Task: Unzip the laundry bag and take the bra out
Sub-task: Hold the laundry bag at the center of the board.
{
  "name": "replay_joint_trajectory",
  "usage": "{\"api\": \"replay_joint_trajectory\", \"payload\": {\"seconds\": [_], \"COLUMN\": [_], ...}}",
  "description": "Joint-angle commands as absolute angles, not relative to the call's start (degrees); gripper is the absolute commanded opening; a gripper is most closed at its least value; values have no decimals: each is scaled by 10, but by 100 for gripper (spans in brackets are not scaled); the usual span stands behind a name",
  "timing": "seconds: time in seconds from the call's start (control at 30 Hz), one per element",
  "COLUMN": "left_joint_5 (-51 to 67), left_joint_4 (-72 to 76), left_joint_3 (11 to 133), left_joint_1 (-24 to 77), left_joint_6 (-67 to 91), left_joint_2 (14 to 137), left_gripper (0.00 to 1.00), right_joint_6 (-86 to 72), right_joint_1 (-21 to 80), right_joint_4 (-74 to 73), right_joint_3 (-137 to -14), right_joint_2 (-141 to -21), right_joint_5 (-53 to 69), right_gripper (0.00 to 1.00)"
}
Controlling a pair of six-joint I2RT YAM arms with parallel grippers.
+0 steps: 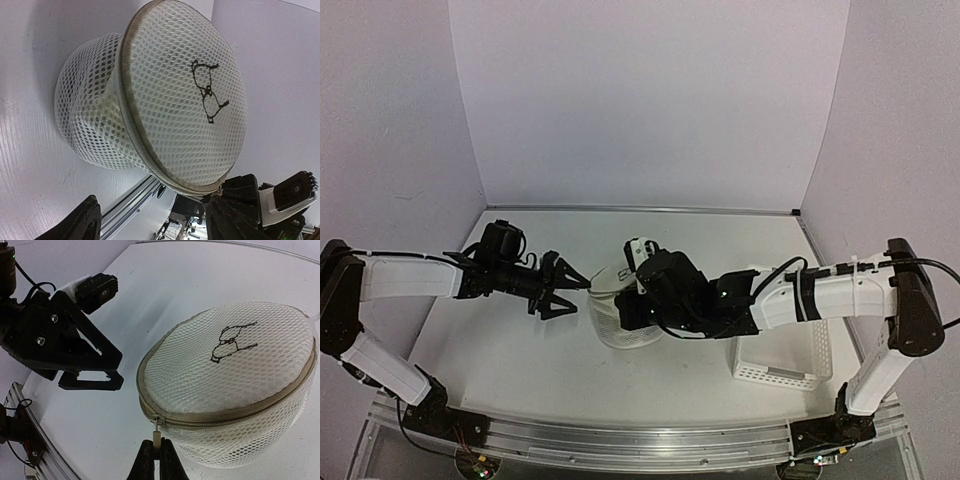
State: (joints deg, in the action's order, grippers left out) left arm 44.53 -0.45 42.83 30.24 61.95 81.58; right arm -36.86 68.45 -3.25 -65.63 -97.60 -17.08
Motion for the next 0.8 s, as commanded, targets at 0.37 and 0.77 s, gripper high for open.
{"api": "replay_joint_trajectory", "payload": {"seconds": [0.37, 0.77], "left_joint_5": [405, 384], "left_joint_4": [250, 339], "left_joint_3": [398, 369], "left_joint_1": [347, 373], "left_joint_6": [811, 892], "left_joint_2": [831, 858], "left_gripper": [70, 69], "right_joint_6": [-377, -383], "right_joint_1": [686, 687], "right_joint_4": [13, 24], "right_joint_3": [-656, -631], "right_joint_2": [-959, -942], "right_joint_5": [-167, -175], "right_gripper": [0, 0]}}
